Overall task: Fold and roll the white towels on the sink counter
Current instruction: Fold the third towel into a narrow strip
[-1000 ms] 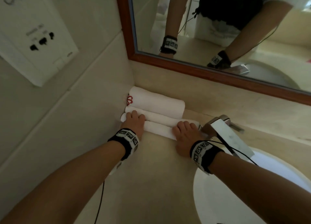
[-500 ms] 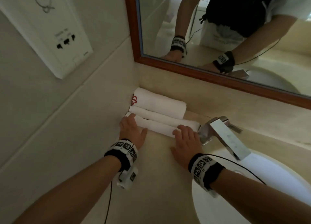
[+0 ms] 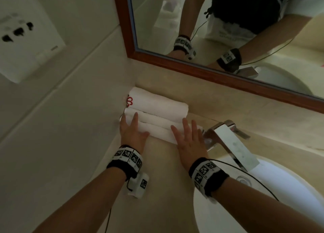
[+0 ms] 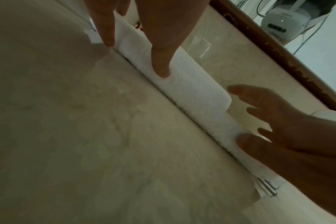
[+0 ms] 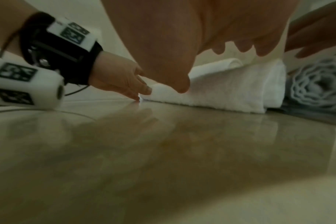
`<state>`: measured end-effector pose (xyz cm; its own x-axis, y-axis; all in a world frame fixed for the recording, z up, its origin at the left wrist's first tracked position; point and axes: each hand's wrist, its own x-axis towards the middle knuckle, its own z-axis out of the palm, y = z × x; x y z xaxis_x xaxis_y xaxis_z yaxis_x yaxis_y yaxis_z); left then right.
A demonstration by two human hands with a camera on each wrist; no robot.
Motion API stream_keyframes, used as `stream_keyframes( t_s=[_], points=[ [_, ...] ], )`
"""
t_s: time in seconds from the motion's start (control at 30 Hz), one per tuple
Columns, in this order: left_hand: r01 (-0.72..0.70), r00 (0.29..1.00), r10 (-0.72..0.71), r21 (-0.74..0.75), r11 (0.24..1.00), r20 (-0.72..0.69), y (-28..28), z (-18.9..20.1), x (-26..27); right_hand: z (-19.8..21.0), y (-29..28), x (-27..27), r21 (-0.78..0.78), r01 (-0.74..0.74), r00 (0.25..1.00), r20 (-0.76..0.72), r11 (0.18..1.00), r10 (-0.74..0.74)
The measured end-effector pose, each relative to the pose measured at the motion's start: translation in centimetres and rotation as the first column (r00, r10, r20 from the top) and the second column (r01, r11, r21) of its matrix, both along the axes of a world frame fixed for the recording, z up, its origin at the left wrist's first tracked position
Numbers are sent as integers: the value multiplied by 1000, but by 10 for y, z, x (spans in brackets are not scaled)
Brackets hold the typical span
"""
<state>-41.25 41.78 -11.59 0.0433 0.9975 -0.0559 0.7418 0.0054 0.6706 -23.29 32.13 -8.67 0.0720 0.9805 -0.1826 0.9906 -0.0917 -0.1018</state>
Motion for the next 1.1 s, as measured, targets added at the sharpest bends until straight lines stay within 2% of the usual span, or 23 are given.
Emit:
stream_keyframes(
  t_s=[0.07,0.23,0.47,0.63,0.83,1.0,1.1],
  points=[
    [11,998,-14,-36,999,-66,10,-1,2,0,10,7,-125,2,999,-35,992,-6],
    [49,976,-67,-88,995,-206,35,2,5,0,29,10,-175,46,997,-60,983,-57],
    [80,988,-89,-70,994,-130,25,11,2,6,17,1,-138,25,999,-37,990,-31],
    [173,934,-212,-153,973,-287,19,15,9,11,17,2,-247,37,999,-27,968,-45],
    [182,888,-249,-201,963,-387,35,17,11,10,30,7,-246,57,998,12,968,-56],
    [212,876,-291,-236,948,-384,35,19,6,11,22,2,-170,50,996,78,984,-37],
    [220,870,-302,-240,945,-390,36,17,4,12,20,4,-162,43,998,57,986,-34]
  ],
)
